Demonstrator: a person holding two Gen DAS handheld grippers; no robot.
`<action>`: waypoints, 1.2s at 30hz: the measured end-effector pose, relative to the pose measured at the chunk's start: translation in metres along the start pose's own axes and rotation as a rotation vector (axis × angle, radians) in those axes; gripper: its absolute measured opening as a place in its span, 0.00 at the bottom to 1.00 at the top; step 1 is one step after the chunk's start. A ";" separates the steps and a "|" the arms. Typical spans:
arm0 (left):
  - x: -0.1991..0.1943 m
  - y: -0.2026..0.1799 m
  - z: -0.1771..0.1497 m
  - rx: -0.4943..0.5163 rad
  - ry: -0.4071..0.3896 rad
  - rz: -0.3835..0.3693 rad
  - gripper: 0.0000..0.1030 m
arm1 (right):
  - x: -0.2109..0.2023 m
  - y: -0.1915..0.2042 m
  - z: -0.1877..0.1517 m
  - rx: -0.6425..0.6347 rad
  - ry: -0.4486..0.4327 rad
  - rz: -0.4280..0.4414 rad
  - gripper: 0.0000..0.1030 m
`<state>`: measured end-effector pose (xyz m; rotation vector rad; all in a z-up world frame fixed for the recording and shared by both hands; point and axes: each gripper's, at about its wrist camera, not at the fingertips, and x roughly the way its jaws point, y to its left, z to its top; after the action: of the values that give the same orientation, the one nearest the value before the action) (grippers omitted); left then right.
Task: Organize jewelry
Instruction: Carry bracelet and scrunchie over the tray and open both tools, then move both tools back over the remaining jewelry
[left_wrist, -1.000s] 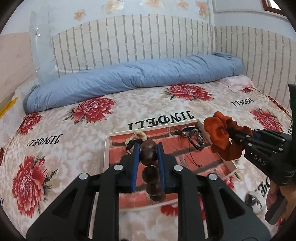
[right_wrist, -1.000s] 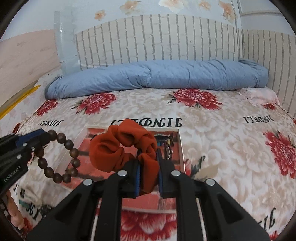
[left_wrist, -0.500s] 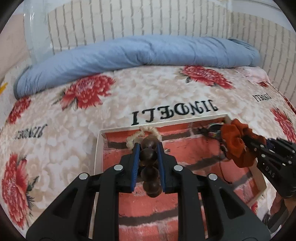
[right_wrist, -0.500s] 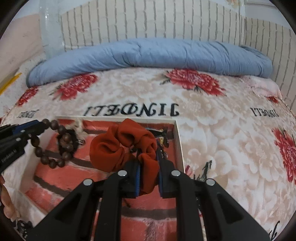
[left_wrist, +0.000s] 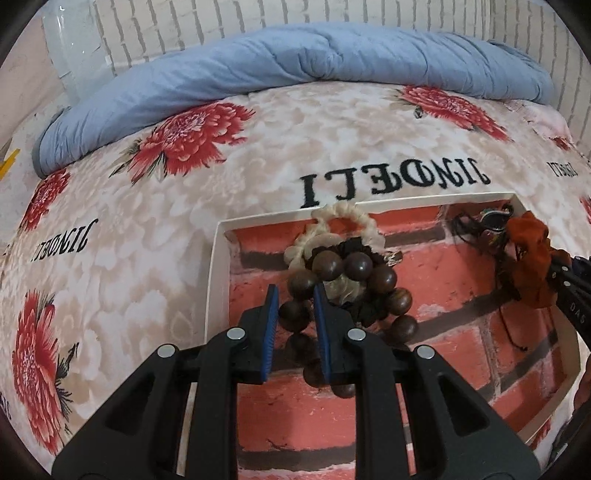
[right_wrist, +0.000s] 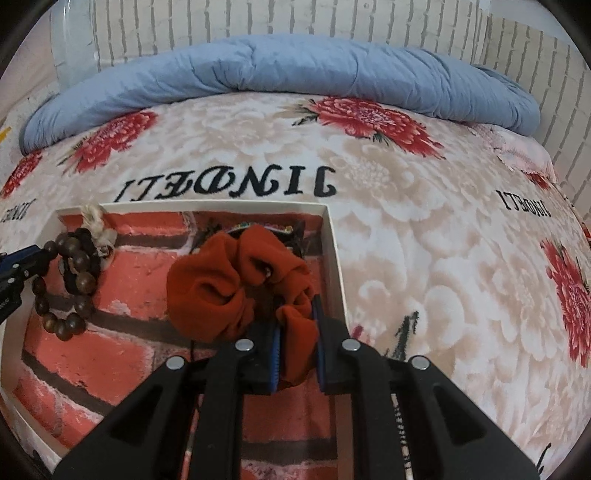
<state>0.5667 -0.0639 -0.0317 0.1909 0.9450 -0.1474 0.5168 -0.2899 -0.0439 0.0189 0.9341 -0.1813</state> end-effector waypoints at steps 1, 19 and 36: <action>0.001 0.000 0.000 0.002 0.004 0.009 0.18 | 0.001 0.001 0.000 -0.005 0.006 0.000 0.15; -0.067 0.021 -0.009 0.025 -0.095 0.013 0.91 | -0.048 -0.015 -0.004 0.031 -0.047 0.087 0.61; -0.185 0.116 -0.078 -0.096 -0.214 0.045 0.95 | -0.135 -0.026 -0.044 0.043 -0.174 0.004 0.92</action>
<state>0.4227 0.0740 0.0857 0.1052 0.7324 -0.0790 0.3992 -0.2918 0.0400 0.0442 0.7565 -0.1967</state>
